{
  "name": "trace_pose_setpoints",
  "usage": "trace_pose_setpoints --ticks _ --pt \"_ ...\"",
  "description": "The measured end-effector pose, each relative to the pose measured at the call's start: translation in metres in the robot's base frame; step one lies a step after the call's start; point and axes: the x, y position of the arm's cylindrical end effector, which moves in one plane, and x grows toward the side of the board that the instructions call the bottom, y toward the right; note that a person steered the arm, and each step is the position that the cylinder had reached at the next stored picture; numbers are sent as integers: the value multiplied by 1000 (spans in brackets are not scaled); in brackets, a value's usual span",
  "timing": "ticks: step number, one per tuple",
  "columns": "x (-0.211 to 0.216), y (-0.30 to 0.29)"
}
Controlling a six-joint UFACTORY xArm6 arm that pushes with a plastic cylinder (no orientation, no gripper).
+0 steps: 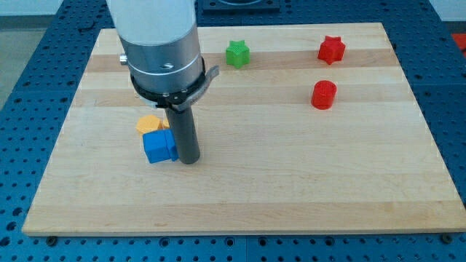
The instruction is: Slide the red circle left and slightly down
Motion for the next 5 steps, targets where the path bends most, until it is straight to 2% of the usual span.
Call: trace_pose_setpoints --ticks 2,3,4,5 --pt "0 -2" --pt "7 36" --pt "12 119" --pt "13 133"
